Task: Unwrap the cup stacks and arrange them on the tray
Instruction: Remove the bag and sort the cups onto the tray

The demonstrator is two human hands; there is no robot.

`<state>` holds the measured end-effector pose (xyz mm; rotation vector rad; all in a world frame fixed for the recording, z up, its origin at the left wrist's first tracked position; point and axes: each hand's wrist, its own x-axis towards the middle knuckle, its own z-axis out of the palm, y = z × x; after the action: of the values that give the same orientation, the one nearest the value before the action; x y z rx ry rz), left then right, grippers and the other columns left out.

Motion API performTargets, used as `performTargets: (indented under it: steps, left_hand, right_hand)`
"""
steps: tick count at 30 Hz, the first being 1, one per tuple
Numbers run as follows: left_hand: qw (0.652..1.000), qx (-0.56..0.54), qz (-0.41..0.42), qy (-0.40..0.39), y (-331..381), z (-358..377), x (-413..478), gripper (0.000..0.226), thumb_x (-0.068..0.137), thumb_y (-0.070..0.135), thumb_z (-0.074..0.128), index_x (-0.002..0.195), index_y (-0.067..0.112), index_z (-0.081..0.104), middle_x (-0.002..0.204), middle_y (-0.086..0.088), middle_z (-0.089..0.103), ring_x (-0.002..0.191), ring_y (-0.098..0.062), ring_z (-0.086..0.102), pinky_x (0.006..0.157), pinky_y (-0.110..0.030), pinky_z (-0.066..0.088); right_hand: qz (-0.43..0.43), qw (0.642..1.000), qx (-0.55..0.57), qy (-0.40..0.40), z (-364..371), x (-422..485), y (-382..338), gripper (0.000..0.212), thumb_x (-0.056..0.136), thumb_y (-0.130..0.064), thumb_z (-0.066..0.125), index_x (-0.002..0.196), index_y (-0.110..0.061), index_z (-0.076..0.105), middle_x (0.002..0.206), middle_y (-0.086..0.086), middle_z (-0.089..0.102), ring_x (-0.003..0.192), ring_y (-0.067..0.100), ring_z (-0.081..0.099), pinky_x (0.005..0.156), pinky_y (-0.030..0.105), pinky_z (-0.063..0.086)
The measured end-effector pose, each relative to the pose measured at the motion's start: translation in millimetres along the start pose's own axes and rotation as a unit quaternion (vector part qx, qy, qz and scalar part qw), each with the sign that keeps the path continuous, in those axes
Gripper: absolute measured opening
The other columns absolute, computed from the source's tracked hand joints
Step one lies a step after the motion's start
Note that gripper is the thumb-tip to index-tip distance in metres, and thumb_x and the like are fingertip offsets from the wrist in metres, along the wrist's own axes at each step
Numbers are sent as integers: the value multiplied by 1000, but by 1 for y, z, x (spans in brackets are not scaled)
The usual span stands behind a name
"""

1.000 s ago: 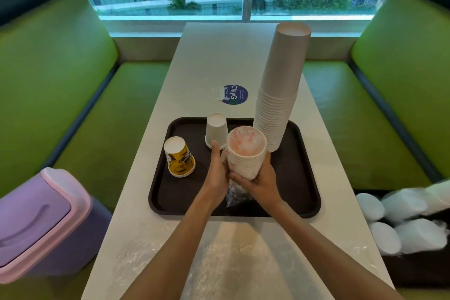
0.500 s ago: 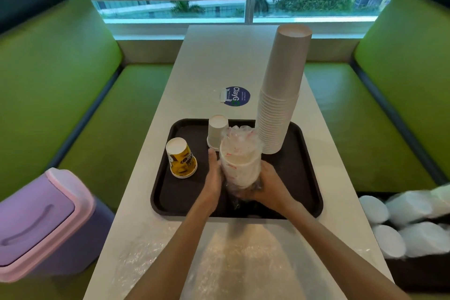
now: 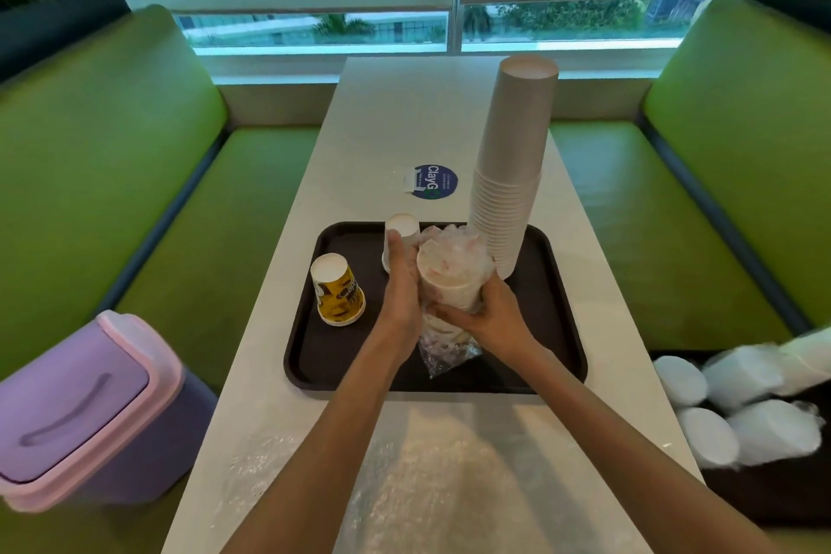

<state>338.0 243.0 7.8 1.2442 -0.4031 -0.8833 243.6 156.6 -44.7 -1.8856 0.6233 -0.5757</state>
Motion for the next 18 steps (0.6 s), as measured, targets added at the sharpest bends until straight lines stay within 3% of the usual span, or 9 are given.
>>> performTargets:
  steps: [2, 5, 7, 10, 13, 16, 18]
  left_hand:
    - [1000, -4, -5, -10, -6, -1, 1, 88, 74, 73, 23, 137, 18, 49, 132, -8, 59, 125, -22, 53, 105, -38, 42]
    - [1000, -17, -22, -11, -19, -6, 2, 75, 75, 69, 22, 126, 24, 54, 130, -5, 58, 125, -20, 52, 107, -37, 40]
    - [999, -23, -33, -19, -26, -8, 3, 61, 83, 66, 16, 116, 31, 54, 126, 0, 59, 122, -16, 53, 104, -32, 40]
    - [997, -41, -53, -25, -38, -11, 7, 55, 95, 58, 7, 110, 34, 55, 112, 9, 64, 109, -7, 58, 97, -27, 43]
    - [995, -36, -93, -24, -58, -16, 6, 60, 94, 61, 6, 107, 35, 58, 112, 6, 64, 109, -12, 57, 96, -31, 44]
    - [994, -9, -108, -18, -66, -20, 8, 60, 93, 62, 5, 106, 37, 58, 128, -2, 58, 111, -13, 55, 95, -30, 44]
    - [993, 24, -113, -10, -64, -24, 11, 60, 89, 66, 8, 105, 38, 59, 131, -4, 55, 117, -14, 52, 103, -32, 40]
  right_hand:
    - [15, 1000, -17, -16, 2, -1, 10, 95, 64, -54, 80, 142, -18, 39, 133, -7, 56, 123, 6, 53, 103, 34, 47]
    - [39, 999, -25, -28, 6, -6, 21, 92, 72, -40, 81, 146, -15, 32, 138, -4, 51, 126, 8, 49, 101, 17, 43]
    - [46, 998, -25, -42, 8, -9, 26, 98, 71, -47, 79, 147, -14, 27, 141, -4, 47, 128, 6, 46, 99, 11, 41]
    - [74, 994, -40, -64, 9, -10, 42, 101, 68, -54, 76, 147, -13, 27, 140, -4, 49, 127, 6, 48, 103, 21, 44]
    - [101, 987, -69, -103, 8, -15, 55, 85, 74, -45, 77, 142, -12, 39, 132, -7, 55, 123, 6, 51, 106, 36, 44]
    - [99, 984, -74, -127, 8, -13, 53, 86, 68, -53, 72, 140, -13, 43, 131, -5, 56, 123, 8, 52, 106, 33, 45]
    - [80, 983, -96, -136, 4, -10, 45, 83, 71, -54, 75, 138, -15, 45, 133, -2, 56, 122, 10, 52, 105, 30, 45]
